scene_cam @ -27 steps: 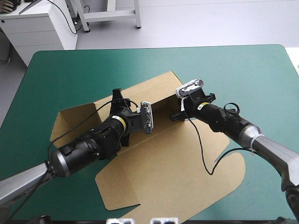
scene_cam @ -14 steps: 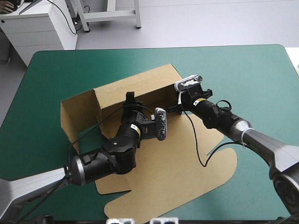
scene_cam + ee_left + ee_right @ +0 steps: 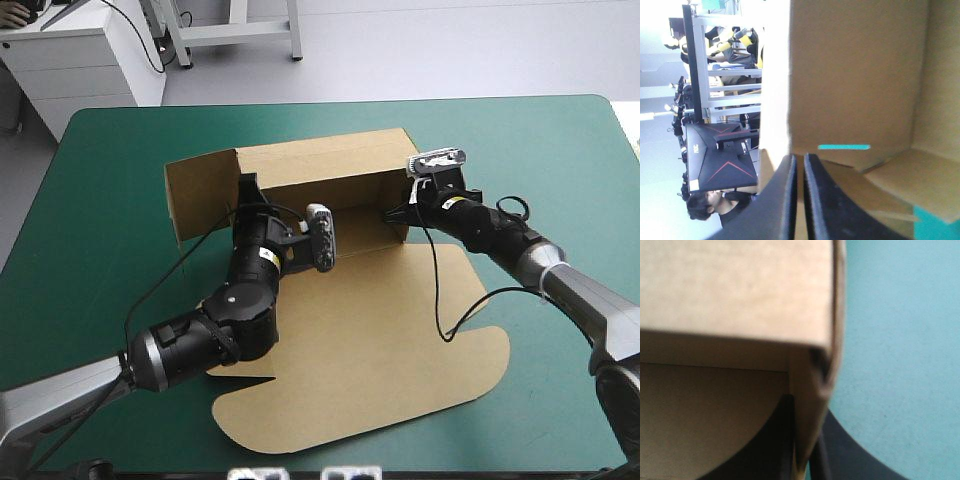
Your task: Fold the box
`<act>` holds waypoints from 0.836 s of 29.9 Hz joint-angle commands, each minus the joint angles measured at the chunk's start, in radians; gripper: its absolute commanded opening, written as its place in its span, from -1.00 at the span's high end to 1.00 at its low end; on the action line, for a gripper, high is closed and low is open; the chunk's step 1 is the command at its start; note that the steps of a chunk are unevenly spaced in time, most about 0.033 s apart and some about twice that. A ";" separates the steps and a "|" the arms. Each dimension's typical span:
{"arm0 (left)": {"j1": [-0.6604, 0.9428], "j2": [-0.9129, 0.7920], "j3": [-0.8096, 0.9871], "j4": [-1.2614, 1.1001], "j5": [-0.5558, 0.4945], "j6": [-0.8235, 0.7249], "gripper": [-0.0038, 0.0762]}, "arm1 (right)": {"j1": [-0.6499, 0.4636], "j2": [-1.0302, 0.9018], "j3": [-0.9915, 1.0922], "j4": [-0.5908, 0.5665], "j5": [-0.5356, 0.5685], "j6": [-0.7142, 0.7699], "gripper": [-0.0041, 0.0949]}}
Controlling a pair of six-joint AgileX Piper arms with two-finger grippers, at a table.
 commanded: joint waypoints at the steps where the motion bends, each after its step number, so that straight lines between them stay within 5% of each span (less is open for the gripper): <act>1: 0.078 -0.039 -0.108 -0.011 -0.015 0.063 0.90 | -0.021 -0.082 -0.012 -0.070 0.078 -0.003 0.94; 6: 0.215 -0.039 -0.258 -0.189 -0.038 0.129 0.90 | -0.028 -0.134 -0.041 -0.143 0.172 0.072 0.94; 15: 0.616 -0.039 -0.405 -0.787 -0.138 0.429 0.90 | -0.038 -0.140 -0.280 -0.529 0.559 0.351 0.94; 25: 1.050 -0.039 -0.391 -1.527 -0.157 0.724 0.93 | -0.063 -0.015 -0.660 -0.543 0.986 0.344 0.95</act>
